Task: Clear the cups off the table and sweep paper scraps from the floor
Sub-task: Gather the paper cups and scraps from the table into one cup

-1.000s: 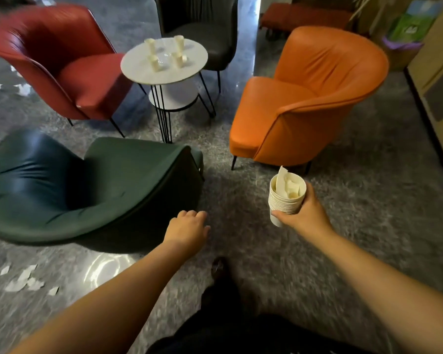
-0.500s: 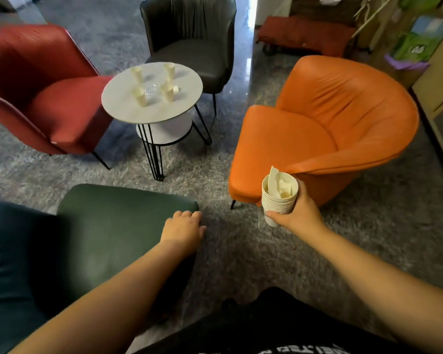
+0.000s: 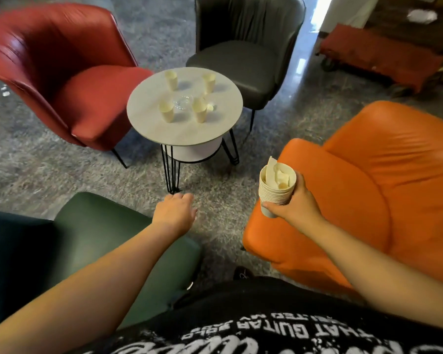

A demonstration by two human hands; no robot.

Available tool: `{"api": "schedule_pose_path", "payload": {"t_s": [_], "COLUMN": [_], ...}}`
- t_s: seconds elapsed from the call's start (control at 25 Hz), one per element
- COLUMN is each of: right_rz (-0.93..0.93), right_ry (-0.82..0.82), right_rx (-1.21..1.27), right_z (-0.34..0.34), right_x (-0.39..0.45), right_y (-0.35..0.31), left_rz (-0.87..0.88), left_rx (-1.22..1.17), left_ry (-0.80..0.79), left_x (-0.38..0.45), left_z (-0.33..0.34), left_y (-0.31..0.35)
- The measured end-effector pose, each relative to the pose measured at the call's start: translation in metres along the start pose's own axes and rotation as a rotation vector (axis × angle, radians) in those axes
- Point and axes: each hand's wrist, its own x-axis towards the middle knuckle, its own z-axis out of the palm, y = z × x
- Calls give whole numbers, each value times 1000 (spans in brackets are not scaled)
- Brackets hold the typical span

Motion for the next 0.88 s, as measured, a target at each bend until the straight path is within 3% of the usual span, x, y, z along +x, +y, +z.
{"api": "schedule_pose_path", "payload": {"t_s": [0.44, 0.72, 0.88], "right_rz": [-4, 33, 108], "right_ry": [-119, -125, -127], "right_rx": [1, 17, 21], "right_z": [42, 110, 146], "right_x": [208, 357, 443], "right_y": [-36, -61, -78], "left_rz": [-243, -196, -182], "left_rx": [-114, -116, -94], "left_ry": [62, 110, 29], "left_x": [158, 338, 432], "left_z": [-65, -98, -107], "left_y": [-69, -140, -179]}}
